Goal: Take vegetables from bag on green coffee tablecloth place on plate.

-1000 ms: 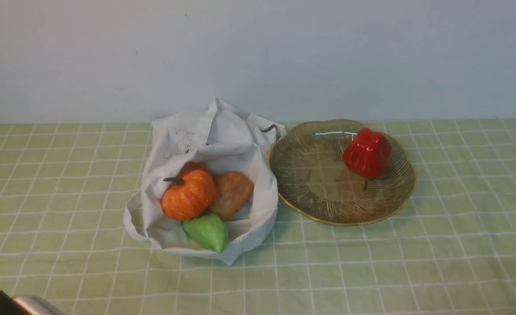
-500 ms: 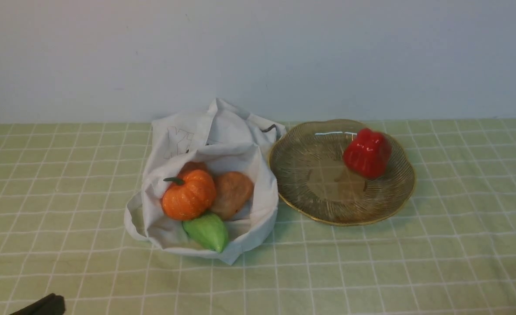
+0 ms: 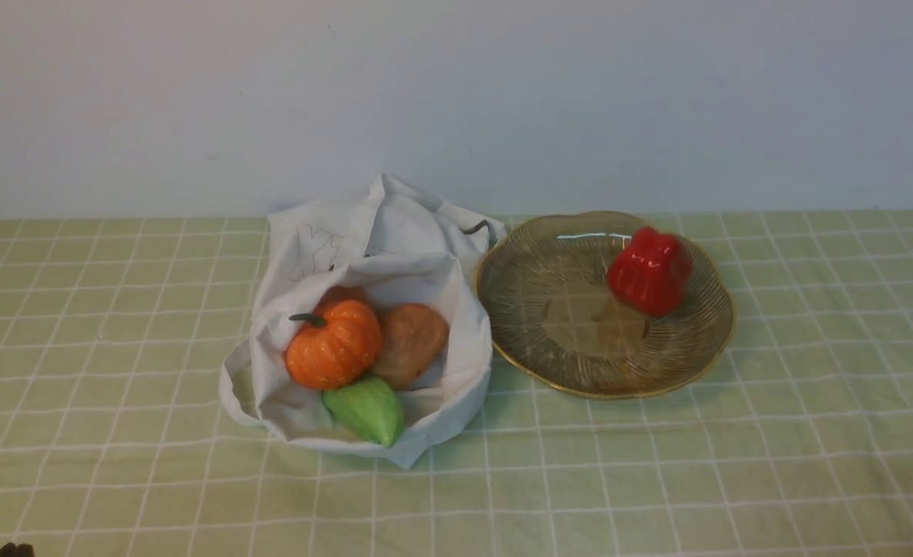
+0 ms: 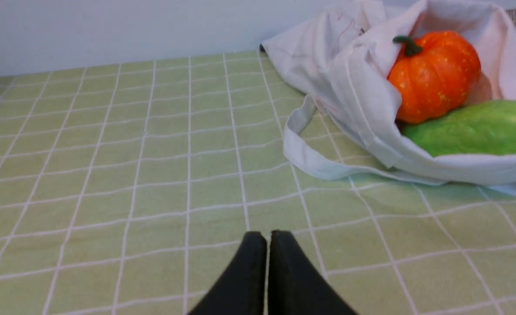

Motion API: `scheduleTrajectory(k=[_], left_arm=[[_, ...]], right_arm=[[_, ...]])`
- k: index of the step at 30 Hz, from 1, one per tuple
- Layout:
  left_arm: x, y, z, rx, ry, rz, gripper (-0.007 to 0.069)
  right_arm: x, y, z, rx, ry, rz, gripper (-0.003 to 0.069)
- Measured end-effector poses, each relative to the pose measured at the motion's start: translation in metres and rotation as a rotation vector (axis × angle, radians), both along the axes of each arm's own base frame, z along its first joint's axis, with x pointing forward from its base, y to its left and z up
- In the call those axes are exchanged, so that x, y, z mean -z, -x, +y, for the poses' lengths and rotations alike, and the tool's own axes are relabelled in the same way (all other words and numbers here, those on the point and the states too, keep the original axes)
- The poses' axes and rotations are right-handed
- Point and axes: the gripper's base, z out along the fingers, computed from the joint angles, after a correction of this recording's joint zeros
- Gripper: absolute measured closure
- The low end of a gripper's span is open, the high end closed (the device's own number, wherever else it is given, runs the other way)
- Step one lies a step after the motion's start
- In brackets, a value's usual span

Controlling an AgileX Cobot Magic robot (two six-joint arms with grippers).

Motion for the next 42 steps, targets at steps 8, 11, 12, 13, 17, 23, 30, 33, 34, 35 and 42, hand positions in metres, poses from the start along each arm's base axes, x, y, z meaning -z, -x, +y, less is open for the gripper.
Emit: scheduleTrajectory(k=[8, 11, 12, 13, 17, 23, 30, 33, 34, 35, 42], left_arm=[[0.0011, 0.0001, 0.0019, -0.034, -0.004, 0.010, 0.0629], [0.0011, 0.0001, 0.0025, -0.046, -0.004, 0.010, 0.0629], [0.0011, 0.0001, 0.0025, -0.046, -0.004, 0.010, 0.0629], [0.0011, 0.0001, 0.0026, -0.047, -0.004, 0.010, 0.0629], [0.0011, 0.0001, 0.0026, -0.047, -0.004, 0.010, 0.0629], [0.0011, 0.0001, 0.0026, -0.047, -0.005, 0.010, 0.0629], [0.0011, 0.0001, 0.0026, -0.047, -0.005, 0.010, 0.0629], [0.0011, 0.0001, 0.0026, -0.048, -0.005, 0.010, 0.0629], [0.0011, 0.0001, 0.0026, -0.048, -0.005, 0.010, 0.0629], [0.0011, 0.0001, 0.0026, -0.048, -0.005, 0.010, 0.0629], [0.0011, 0.0001, 0.0027, -0.048, -0.005, 0.010, 0.0629]], right_arm=[[0.0000, 0.0000, 0.0000, 0.000, 0.000, 0.000, 0.0676], [0.0000, 0.0000, 0.0000, 0.000, 0.000, 0.000, 0.0676], [0.0000, 0.0000, 0.0000, 0.000, 0.000, 0.000, 0.0676], [0.0000, 0.0000, 0.0000, 0.000, 0.000, 0.000, 0.0676], [0.0000, 0.0000, 0.0000, 0.000, 0.000, 0.000, 0.0676], [0.0000, 0.0000, 0.0000, 0.000, 0.000, 0.000, 0.0676], [0.0000, 0.0000, 0.0000, 0.000, 0.000, 0.000, 0.0676], [0.0000, 0.0000, 0.0000, 0.000, 0.000, 0.000, 0.0676], [0.0000, 0.0000, 0.0000, 0.000, 0.000, 0.000, 0.0676], [0.0000, 0.0000, 0.0000, 0.000, 0.000, 0.000, 0.0676], [0.0000, 0.0000, 0.0000, 0.000, 0.000, 0.000, 0.0676]])
